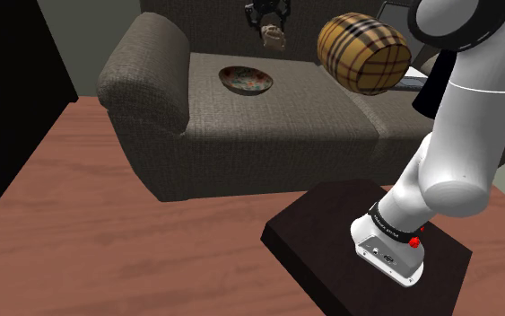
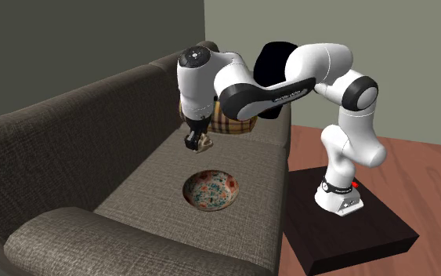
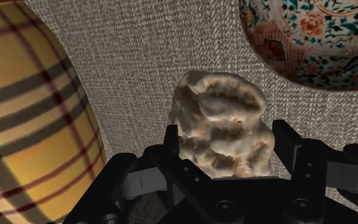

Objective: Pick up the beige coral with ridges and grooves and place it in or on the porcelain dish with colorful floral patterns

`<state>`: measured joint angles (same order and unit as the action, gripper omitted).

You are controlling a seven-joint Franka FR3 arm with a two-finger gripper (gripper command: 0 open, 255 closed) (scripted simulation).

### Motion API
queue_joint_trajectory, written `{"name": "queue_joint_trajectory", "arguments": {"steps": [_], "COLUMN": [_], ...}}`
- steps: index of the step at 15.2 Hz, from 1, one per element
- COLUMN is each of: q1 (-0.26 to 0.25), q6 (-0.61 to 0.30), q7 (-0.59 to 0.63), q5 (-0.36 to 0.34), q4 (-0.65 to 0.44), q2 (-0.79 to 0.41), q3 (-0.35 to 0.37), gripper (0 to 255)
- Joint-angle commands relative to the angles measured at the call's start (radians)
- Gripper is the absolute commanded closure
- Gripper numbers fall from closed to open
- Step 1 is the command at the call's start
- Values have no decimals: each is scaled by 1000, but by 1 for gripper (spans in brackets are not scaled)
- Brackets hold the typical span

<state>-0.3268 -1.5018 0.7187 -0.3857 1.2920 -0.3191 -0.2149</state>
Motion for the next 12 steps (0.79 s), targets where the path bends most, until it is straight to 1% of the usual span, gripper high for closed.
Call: {"name": "queue_joint_trajectory", "arguments": {"steps": [1, 5, 9, 12], "q1": [-31, -91, -147, -146], "q6": [31, 89, 151, 108], "q7": [38, 110, 176, 194], "q5": [-1, 1, 7, 8], "q4": [-13, -41, -95, -34], "q2": [0, -4, -28, -13], "q3": [15, 44, 72, 73], "gripper": [255, 255, 255, 255]}}
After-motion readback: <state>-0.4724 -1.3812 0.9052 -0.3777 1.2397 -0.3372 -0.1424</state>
